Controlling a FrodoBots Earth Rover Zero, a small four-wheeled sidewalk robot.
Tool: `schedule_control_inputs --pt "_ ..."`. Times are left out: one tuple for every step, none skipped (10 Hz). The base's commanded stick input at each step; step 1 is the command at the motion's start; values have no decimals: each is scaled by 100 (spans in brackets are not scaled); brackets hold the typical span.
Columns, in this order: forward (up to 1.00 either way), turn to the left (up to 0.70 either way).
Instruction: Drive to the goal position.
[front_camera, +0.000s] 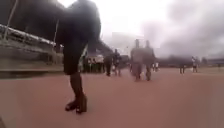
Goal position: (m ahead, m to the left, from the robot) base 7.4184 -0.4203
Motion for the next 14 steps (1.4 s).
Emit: schedule_control_inputs --pt "0 0" --pt "100 0" --pt "100 0" --pt "100 0" --pt "100 0" --pt "100 0" --pt "100 0" --pt "100 0" --pt "100 0" --pt "100 0" --pt "100 0" --pt "100 0" --pt "100 0" --pt "100 0"
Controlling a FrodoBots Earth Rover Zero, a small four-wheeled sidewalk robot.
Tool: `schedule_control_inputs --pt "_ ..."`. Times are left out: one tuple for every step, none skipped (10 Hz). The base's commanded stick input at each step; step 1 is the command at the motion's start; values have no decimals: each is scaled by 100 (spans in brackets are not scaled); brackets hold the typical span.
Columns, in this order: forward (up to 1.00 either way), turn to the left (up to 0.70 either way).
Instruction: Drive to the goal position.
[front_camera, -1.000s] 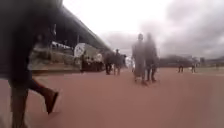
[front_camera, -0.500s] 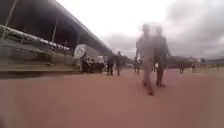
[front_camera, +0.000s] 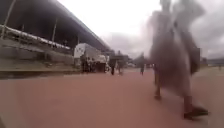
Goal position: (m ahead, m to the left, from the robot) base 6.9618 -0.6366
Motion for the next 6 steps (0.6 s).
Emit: schedule_control_inputs --pt "100 0" --pt "100 0" --pt "100 0" --pt "100 0" --pt "100 0" --pt "100 0"
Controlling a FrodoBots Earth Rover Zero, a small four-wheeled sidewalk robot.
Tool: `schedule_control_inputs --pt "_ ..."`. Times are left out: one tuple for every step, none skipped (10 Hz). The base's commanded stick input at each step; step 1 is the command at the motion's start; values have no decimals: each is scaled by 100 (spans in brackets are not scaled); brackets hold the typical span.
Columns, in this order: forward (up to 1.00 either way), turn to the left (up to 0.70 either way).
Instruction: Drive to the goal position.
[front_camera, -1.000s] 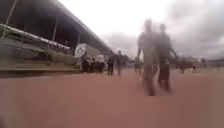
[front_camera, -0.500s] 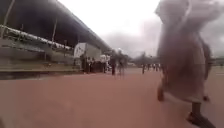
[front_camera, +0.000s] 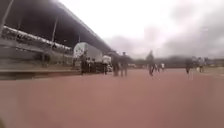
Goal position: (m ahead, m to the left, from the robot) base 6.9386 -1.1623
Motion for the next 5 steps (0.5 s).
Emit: schedule_control_inputs --pt "100 0" --pt "100 0" --pt "100 -7" --pt "100 -23" --pt "100 -27"
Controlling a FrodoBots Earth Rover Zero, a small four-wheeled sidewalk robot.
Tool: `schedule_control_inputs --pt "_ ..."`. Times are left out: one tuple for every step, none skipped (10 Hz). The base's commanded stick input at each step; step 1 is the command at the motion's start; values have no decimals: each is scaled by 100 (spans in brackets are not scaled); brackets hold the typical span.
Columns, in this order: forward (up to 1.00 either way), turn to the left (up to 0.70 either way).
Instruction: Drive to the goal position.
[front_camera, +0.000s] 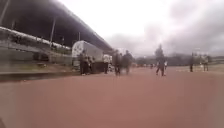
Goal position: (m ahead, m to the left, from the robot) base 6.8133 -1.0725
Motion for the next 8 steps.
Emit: schedule_control_inputs --pt "100 -27" --pt "100 -27" --pt "100 -27" --pt "100 -27" --pt "100 -27" --pt "100 -27" --pt "100 -27" --pt "100 -27"
